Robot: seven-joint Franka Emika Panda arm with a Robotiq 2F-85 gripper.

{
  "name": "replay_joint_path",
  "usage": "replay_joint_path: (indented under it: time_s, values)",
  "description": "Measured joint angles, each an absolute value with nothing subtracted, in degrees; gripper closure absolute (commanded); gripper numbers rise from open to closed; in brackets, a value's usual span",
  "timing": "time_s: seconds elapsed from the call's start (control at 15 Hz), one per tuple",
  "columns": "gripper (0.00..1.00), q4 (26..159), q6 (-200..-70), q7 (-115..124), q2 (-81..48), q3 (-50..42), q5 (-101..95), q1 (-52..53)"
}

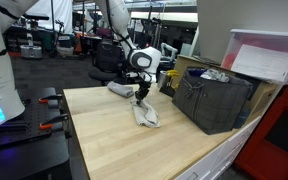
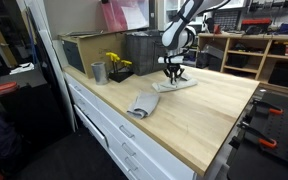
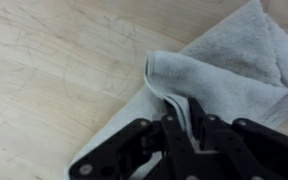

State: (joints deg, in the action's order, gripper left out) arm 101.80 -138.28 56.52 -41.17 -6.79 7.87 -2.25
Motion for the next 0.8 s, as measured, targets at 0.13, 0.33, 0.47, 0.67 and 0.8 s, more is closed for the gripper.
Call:
replay_joint_path:
  time_s: [0.13,0.33,0.47,0.67,0.8]
  values:
    - [1.00,101.7,-139.1,52.7,-41.1,-5.0,11.1,-3.2]
    - [0.99,101.0,-139.1,47.6,-40.9,-2.7,16.0,-4.6]
    - [0.99,100.2,-138.8,45.7,-40.8,-2.0,18.3,-5.0]
    - [0.99,98.0,-137.5,45.0,-40.7,-1.9,19.5,-4.8]
    - [0.99,96.2,-136.3,45.3,-40.7,-1.9,19.7,-4.7]
